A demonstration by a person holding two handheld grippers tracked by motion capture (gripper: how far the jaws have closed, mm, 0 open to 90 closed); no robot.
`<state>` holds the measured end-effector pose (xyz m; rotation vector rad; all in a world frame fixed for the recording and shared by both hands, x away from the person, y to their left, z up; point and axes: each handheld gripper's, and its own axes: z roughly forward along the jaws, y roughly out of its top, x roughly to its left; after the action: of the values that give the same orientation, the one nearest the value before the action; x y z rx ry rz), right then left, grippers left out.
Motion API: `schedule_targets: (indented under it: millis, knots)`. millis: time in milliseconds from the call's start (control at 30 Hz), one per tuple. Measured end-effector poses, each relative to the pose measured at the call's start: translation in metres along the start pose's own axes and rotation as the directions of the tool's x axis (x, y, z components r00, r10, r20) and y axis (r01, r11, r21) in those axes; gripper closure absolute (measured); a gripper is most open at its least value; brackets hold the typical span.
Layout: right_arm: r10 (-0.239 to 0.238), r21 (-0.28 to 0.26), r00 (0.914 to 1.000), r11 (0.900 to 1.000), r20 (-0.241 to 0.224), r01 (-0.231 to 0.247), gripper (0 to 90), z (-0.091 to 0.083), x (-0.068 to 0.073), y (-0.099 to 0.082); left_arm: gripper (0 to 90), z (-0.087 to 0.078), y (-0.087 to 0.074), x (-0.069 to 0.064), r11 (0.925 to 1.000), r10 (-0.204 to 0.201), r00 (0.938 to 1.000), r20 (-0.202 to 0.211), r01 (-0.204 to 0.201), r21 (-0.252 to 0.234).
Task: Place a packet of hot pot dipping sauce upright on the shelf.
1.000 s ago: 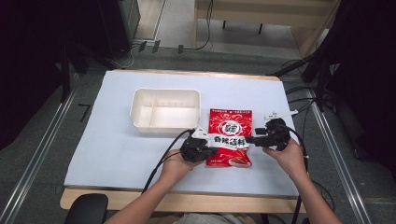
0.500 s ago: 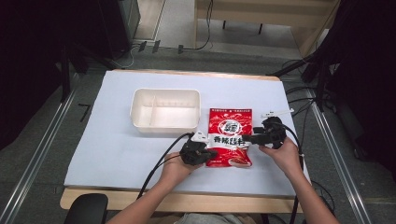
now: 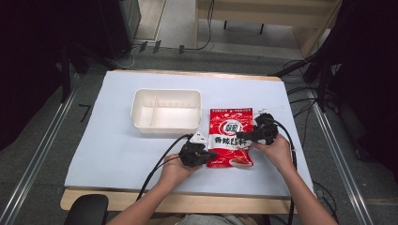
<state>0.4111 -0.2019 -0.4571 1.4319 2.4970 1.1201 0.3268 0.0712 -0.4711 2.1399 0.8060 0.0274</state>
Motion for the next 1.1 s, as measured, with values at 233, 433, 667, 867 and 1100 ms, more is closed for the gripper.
schedule_targets:
  millis: [233,433,667,867,1100]
  knots:
    - [0.015,0.023,0.9987,0.9996,-0.049,-0.014,45.4,0.012,0.001,0.008,90.0,0.0,0.0,0.0,1.0,0.002,1.0,-0.003,-0.003,-0.004]
    - [-0.006,-0.04,0.9988,0.9992,-0.048,0.004,69.5,0.008,0.01,0.017,90.0,0.0,0.001,0.002,0.9998,-0.018,0.9998,0.006,0.018,0.007]
    - [-0.036,-0.024,0.9973,0.9991,-0.064,0.035,87.5,0.01,0.02,0.02,90.0,-0.001,0.003,0.006,0.9974,-0.071,0.9966,0.042,0.07,0.018]
    - [-0.048,-0.02,0.9966,0.9987,-0.068,0.046,90.0,0.008,0.023,0.021,73.6,-0.003,0.006,0.003,0.9978,-0.057,0.9973,0.047,0.055,0.036]
    - [-0.021,-0.023,0.996,0.9996,-0.086,0.019,90.0,0.001,0.021,0.022,52.6,-0.014,0.011,0.004,0.998,-0.057,0.9967,0.058,0.056,0.03]
